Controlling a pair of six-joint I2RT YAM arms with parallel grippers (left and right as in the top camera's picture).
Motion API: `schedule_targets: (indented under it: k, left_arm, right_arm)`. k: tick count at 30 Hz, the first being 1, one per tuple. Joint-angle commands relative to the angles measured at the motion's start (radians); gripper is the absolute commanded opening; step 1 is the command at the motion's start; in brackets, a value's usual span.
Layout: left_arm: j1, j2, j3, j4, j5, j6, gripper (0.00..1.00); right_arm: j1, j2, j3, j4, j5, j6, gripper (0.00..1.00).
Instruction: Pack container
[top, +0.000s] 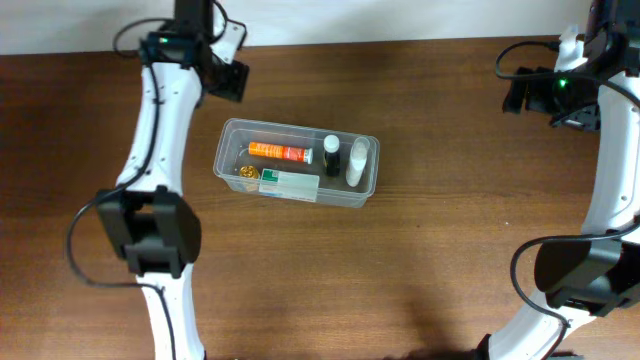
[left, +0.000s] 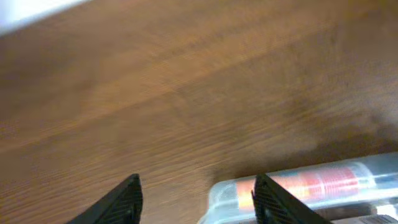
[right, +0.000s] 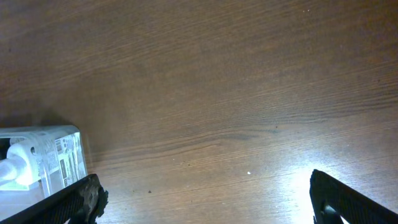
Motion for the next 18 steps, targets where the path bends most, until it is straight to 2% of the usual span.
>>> schedule_targets:
  k: [1,9,18]
  left_arm:
    - [-0.016,0.077,0.008,-0.008,0.043,-0.006,0.56]
    - [-0.032,0.103,0.008,-0.057,0.043,-0.007,0.47]
    - [-0.036,0.103,0.008,-0.163,0.043,-0.007,0.46]
  right_arm:
    - [-0.003,-0.007,0.015,0.0,0.009,0.005,0.98]
    - [-0.003,-0.007,0.015,0.0,0.009,0.005,0.98]
    - [-0.003,-0.007,0.015,0.0,0.009,0.005,0.98]
